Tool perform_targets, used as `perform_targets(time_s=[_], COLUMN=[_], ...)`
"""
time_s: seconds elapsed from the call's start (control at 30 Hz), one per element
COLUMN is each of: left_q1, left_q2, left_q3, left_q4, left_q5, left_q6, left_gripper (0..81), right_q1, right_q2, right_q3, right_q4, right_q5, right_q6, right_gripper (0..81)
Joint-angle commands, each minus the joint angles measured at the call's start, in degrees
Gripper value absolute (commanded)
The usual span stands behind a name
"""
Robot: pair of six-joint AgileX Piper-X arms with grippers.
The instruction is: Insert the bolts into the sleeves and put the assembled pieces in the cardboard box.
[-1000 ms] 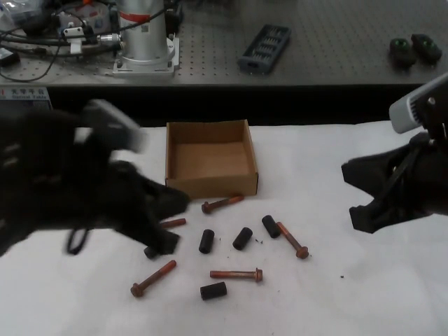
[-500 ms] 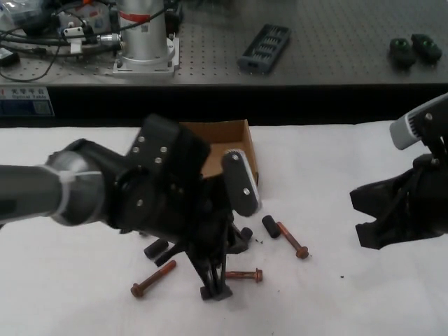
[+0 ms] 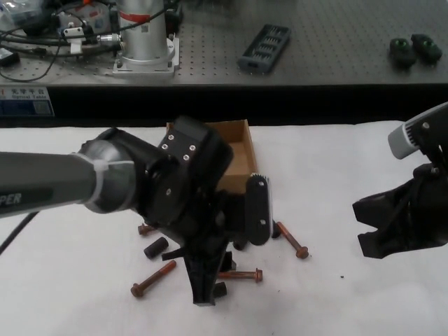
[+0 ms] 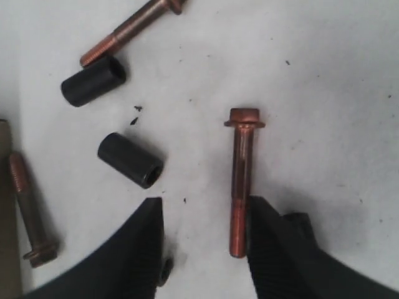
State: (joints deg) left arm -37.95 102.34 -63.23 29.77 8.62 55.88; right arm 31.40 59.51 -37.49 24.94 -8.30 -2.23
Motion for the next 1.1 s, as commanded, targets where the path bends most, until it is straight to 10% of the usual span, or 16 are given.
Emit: perform_targets(time_s=[0.0,1.07], left_q1=[-2.03,-3.16], left_q2=[2.02,10.03], left_q3=[-1.16,-9.00], left_q4=[0.55,9.86], left_q5=[-1.12,-4.57], left_q6=[0.71,1.62], left_gripper=[31.4,20.9], right_q1=[-0.25,-0.25], right_q2=[-0.35,-10.83], right_q3=[-0.56,-0.56], right_q4=[1.74,11.11], right_q5=[-0.33,0.10], right_q6=[-0.01,-1.71], right_gripper=[4.0,4.0])
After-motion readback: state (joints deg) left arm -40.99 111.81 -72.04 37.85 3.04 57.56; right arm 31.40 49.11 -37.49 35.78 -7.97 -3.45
